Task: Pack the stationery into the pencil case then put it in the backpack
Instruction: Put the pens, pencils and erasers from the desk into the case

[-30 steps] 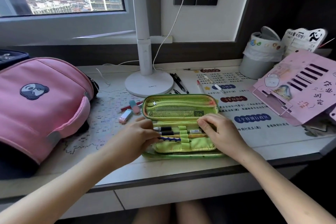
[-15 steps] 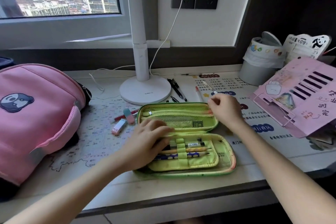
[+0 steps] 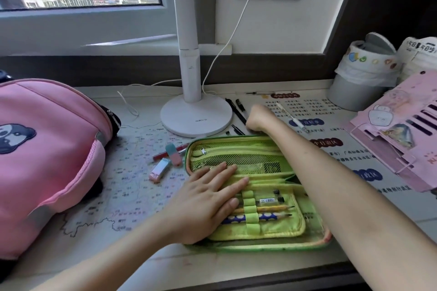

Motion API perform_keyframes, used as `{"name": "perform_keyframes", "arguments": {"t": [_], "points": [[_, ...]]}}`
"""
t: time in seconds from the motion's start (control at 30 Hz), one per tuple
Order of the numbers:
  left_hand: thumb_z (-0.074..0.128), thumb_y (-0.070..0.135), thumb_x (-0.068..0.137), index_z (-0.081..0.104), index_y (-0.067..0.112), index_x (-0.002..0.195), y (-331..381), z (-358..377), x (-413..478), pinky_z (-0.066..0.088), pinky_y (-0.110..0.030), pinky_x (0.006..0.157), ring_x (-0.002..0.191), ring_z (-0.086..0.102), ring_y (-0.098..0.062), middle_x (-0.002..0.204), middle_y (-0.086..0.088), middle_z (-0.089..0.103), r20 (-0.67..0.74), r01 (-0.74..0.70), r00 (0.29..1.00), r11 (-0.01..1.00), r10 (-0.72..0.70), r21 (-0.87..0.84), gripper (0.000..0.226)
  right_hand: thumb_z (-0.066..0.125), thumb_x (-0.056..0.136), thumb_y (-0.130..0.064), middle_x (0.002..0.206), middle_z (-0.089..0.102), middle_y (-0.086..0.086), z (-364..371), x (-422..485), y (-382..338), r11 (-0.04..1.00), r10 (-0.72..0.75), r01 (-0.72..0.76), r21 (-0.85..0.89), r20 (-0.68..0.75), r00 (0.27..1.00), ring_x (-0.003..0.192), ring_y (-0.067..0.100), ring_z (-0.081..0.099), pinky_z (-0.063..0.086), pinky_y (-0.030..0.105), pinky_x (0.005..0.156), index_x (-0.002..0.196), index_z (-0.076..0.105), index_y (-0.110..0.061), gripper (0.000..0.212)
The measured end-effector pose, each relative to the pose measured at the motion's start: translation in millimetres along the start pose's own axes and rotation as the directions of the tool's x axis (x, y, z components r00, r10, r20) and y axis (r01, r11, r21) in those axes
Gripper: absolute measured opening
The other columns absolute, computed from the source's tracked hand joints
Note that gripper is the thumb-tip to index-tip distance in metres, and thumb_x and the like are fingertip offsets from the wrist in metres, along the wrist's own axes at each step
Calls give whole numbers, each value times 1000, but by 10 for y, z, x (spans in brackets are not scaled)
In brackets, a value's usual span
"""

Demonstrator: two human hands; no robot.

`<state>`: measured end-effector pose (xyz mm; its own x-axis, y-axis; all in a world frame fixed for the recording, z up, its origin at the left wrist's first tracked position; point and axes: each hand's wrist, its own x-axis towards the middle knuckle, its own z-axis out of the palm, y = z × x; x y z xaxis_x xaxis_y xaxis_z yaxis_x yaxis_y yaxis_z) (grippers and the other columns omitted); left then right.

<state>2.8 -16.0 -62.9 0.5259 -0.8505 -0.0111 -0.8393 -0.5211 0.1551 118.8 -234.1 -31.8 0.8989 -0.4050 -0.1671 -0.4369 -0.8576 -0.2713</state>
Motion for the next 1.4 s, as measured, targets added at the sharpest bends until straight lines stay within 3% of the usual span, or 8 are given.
{"name": "perform_keyframes", "arguments": {"t": [0.17, 0.3, 0.47, 0.53, 0.63, 0.83, 0.97, 1.4], "points": [[-10, 56, 80, 1, 45, 143, -16, 53, -6, -6, -26, 114, 144, -9, -8, 157, 9, -1, -44, -9, 999, 1000, 9, -4, 65, 51, 87, 1, 97, 60, 16, -133, -190, 245, 990, 104, -74, 117, -271, 957, 73, 25, 54, 36, 27, 45, 100, 59, 4, 15], [13, 55, 92, 29, 38, 141, -42, 73, 2, 12, -30, 116, 142, 15, -8, 153, 8, 23, -165, -15, 986, 987, -12, -161, 54, 59, 87, -6, 85, 69, 10, -347, -729, 486, 938, 64, 80, 336, -395, 916, 63, 20, 61, 38, 22, 41, 89, 70, -3, 12], [40, 34, 93, 56, 17, 113, -13, -39, -114, 40, -28, 85, 104, 52, -11, 109, 6, 61, -541, 148, 687, 823, -485, -549, 31, 63, 85, -11, 74, 69, 0, -301, -1906, 761, 860, -254, 323, 395, -218, 942, 61, 17, 61, 49, 25, 53, 89, 71, -16, 10], [34, 41, 92, 56, 19, 113, 101, -94, -208, 38, -24, 82, 100, 51, -8, 106, 12, 59, -565, 69, 749, 889, -346, -452, 37, 65, 85, -13, 74, 71, -2, -161, -2192, 796, 844, -296, 340, 415, -167, 940, 69, 28, 65, 56, 39, 64, 89, 71, -21, 11], [31, 39, 92, 62, 16, 96, 236, -42, -319, 44, -29, 73, 84, 57, -13, 89, 4, 65, -472, -103, 879, 939, -69, -329, 39, 67, 83, -15, 68, 72, -7, 31, -2377, 817, 792, -334, 374, 483, -171, 927, 65, 11, 65, 51, 20, 58, 83, 70, -29, 15], [38, 40, 87, 65, 25, 85, -92, -37, -686, 40, -15, 67, 71, 48, 4, 73, 25, 53, -529, -65, 837, 937, -136, -344, 31, 61, 86, -32, 82, 69, -10, 292, -2246, 1053, 769, -362, 396, 502, -169, 917, 74, -4, 60, 42, 7, 64, 102, 65, -32, 17], [50, 35, 86, 70, 19, 91, -195, -55, -835, 33, 0, 72, 80, 45, 16, 80, 31, 48, -489, -28, 863, 957, -122, -289, 26, 62, 87, -25, 86, 65, -24, 503, -2158, 1108, 808, -320, 465, 362, -393, 862, 84, -9, 58, 42, 6, 70, 98, 71, -25, 13], [45, 38, 87, 70, 23, 87, -102, -135, -937, 42, -18, 67, 72, 53, -8, 75, 10, 63, -411, -32, 911, 990, -28, -138, 30, 57, 84, -23, 82, 66, -14, 625, -2157, 1120, 791, -383, 564, 238, -526, 760, 84, -8, 55, 37, 2, 70, 85, 72, -18, 16]]}}
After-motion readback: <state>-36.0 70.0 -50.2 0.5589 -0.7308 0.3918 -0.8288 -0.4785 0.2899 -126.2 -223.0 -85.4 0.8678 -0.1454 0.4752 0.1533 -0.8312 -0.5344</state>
